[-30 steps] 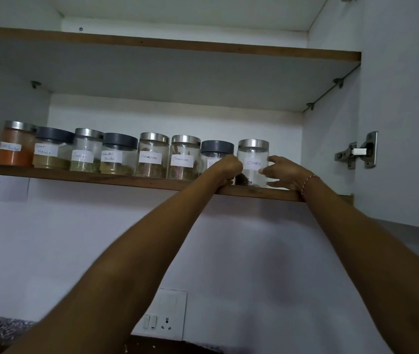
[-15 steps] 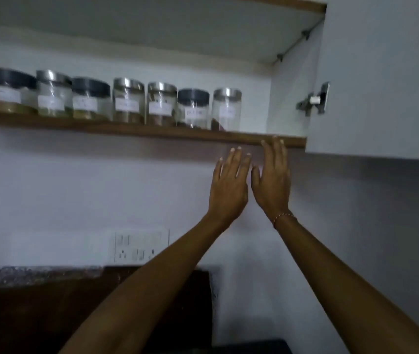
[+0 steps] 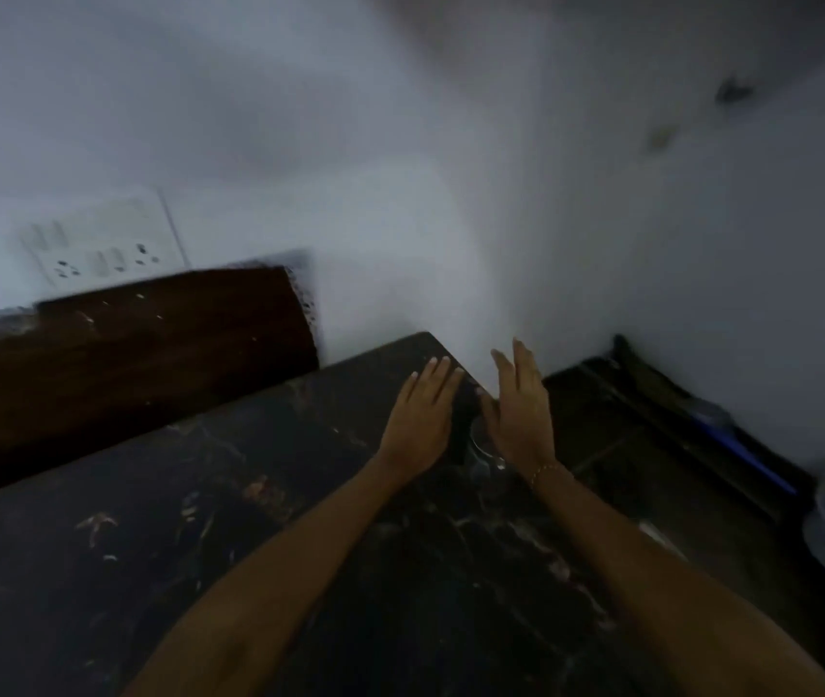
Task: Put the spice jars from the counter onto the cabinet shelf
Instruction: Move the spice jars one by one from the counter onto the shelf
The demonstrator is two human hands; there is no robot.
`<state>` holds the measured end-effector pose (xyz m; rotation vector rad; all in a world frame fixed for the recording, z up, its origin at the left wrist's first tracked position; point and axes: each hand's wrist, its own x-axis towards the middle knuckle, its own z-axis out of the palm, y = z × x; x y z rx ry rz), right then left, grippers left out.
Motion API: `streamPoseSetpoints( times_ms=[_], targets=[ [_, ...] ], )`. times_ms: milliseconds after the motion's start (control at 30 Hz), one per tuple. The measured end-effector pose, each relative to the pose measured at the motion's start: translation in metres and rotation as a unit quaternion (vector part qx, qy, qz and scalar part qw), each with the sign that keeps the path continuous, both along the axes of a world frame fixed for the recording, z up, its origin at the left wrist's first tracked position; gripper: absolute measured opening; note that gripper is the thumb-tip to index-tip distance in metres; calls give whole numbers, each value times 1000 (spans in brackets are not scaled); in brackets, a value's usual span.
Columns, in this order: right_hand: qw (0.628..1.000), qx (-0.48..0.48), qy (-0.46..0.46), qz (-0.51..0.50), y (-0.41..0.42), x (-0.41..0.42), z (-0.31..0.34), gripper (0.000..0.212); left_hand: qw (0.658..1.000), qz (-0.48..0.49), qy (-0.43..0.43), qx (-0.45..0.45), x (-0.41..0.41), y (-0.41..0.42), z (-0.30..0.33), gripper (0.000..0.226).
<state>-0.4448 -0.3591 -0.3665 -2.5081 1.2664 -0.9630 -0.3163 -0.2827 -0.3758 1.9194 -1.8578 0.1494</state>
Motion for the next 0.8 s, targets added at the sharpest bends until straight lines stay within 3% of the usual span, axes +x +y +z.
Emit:
streamPoseSetpoints(
  times_ms=[133,300,433,600,733,767,800],
  targets=[
    [993,107,58,-7,11,-33,-45,70,988,-2,49,144,-24,-12,-38,64],
    [972,221,85,-8,4,-44,-71,97,928,3,280,247,-37,-21,-52,80],
    [942,333,29,13,0,-38,-82,106,897,7,363,252,-40,-21,-57,74],
    [952,299,-56,-29,2,-26,-76,91,887,19,416,198,-33,-18,-52,49],
    [945,315,-77,44,-5,-19,-53,77,889,69,419,169,-13,-16,-29,33],
    [934,340,-84,65,-7,-16,-44,74,873,78,455,157,-6,-14,-22,31],
    [920,370,-97,84,-8,-14,-35,71,836,84,524,143,2,-11,-13,29]
  ],
)
